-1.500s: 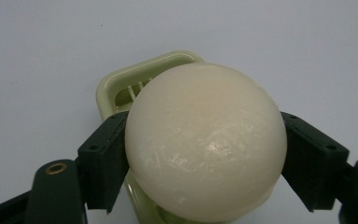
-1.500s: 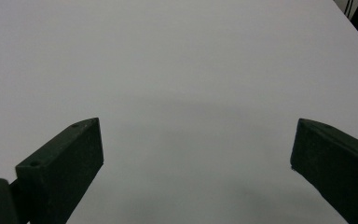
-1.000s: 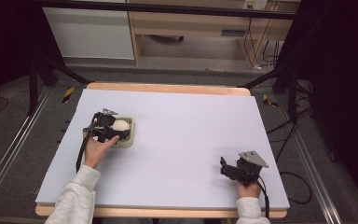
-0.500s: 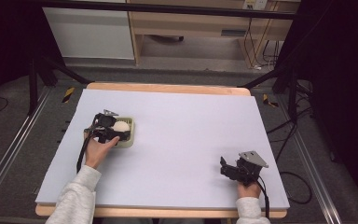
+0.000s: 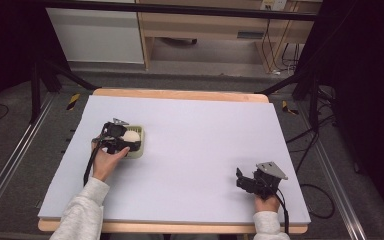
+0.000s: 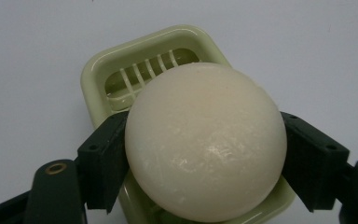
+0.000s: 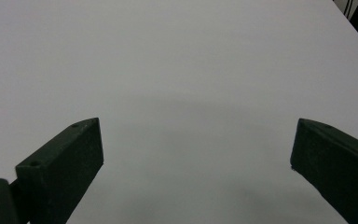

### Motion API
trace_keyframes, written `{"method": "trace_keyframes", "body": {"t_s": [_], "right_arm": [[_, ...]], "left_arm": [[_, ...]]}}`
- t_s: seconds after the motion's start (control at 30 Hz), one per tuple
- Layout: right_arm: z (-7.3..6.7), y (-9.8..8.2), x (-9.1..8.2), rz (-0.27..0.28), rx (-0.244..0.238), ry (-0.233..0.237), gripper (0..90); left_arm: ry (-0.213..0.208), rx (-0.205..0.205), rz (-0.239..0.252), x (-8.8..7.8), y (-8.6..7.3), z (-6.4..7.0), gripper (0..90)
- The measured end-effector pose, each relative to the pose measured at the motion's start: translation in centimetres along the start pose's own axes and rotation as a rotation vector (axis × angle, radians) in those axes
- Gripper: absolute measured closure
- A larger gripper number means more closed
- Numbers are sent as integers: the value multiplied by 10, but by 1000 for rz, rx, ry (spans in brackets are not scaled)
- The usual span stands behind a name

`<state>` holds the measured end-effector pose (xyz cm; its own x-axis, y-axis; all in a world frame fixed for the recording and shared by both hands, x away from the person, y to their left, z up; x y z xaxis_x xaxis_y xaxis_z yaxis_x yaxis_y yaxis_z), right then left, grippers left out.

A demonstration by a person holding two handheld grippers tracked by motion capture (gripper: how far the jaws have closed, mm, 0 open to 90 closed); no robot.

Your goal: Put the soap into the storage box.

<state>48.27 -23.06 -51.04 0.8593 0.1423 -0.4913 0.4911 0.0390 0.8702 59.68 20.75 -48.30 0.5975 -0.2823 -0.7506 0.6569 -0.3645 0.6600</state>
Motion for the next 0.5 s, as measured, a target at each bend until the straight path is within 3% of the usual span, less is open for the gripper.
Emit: {"method": "trace_keyframes", "body": {"t_s": [0.5], "right_arm": [[0, 0, 0, -4, 4, 1, 28]], "left_arm": [[17, 3, 49, -12, 7, 1, 176]]}}
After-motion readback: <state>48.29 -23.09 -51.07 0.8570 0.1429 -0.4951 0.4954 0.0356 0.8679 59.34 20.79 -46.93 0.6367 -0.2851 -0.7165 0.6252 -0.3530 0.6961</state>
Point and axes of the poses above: each handheld gripper's, and its own axes: x roughly forward along the jaws, y roughly out of its top, z roughly to its right, the point moved 5 cm from there along x, roughly forward along the jaws, and after that the axes turned 3 degrees about x, right-handed, at the moved point
